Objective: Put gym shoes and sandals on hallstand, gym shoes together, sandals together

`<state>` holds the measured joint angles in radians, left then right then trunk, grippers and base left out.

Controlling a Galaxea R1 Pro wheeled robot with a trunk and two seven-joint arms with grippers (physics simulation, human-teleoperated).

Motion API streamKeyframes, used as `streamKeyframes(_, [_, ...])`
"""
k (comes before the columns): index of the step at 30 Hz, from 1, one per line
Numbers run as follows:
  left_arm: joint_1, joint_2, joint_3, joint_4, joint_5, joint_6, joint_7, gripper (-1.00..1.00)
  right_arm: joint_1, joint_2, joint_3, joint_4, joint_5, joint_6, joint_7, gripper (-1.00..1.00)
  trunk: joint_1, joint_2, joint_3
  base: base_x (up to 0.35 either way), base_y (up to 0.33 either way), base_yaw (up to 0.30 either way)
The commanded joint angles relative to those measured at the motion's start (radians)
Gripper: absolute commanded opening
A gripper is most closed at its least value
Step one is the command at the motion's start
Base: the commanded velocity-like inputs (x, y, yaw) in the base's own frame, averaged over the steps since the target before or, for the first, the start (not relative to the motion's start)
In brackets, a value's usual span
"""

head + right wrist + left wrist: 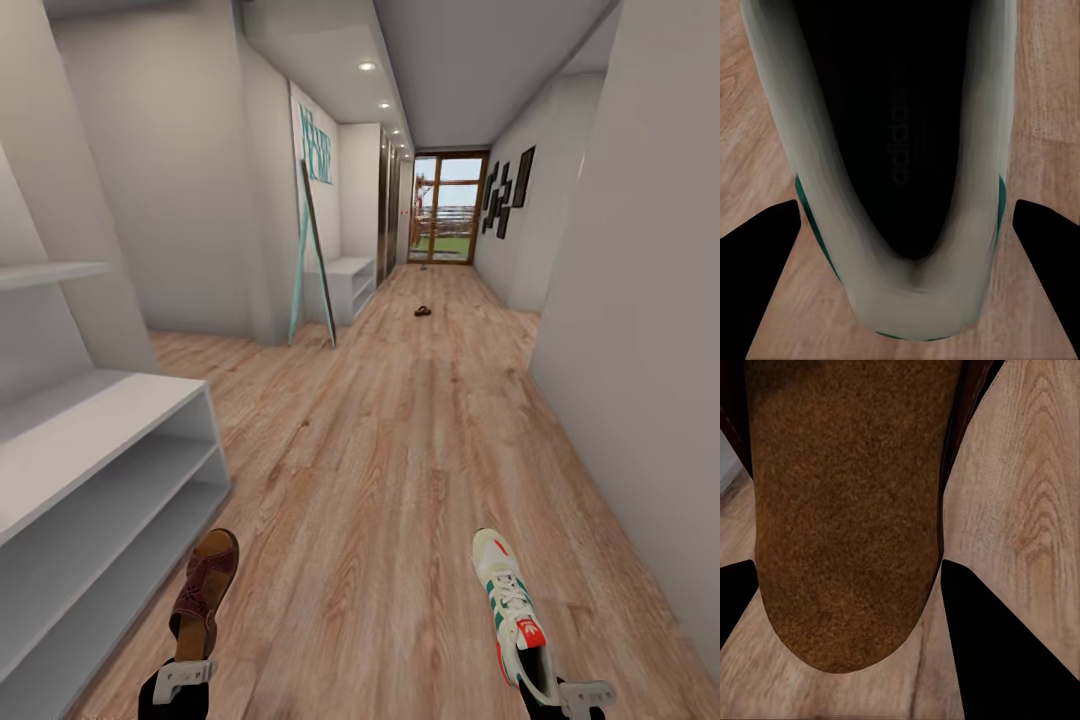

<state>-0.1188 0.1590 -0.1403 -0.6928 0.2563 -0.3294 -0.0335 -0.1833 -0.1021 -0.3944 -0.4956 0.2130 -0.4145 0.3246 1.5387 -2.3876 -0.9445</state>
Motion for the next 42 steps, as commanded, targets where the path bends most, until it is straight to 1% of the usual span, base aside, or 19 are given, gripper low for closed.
streamKeyframes(1, [-0.001, 0.001, -0.004, 0.001, 0.008, -0.003, -0.002, -1.00, -0.001, 0.001, -0.009, 0.000, 0.009, -0.004, 0.007, -1.00, 0.000, 0.000, -0.001, 0.146, -0.235, 0.275])
streamKeyframes(9, [-0.001, 0.002, -0.002, 0.000, 0.008, -0.002, -0.002, -1.00, -0.001, 0.001, -0.008, 0.000, 0.009, -0.004, 0.007, -1.00, 0.000, 0.000, -0.001, 0.252, -0.171, 0.276])
streamKeyframes(14, [-0.001, 0.002, -0.003, 0.001, 0.008, -0.002, -0.002, -1.00, -0.001, 0.001, -0.008, 0.000, 0.009, -0.004, 0.007, -1.00, 0.000, 0.000, -0.001, 0.189, -0.070, 0.277])
streamKeyframes(38, [-0.001, 0.001, -0.004, 0.002, 0.008, -0.003, -0.002, -1.00, -0.001, 0.001, -0.008, 0.001, 0.009, -0.004, 0.007, -1.00, 0.000, 0.000, -0.001, 0.009, -0.004, 0.277])
streamKeyframes(42, [-0.001, 0.001, -0.004, 0.001, 0.008, -0.003, -0.002, -1.00, -0.001, 0.001, -0.008, 0.000, 0.009, -0.004, 0.007, -1.00, 0.000, 0.000, -0.001, 0.000, -0.124, 0.277])
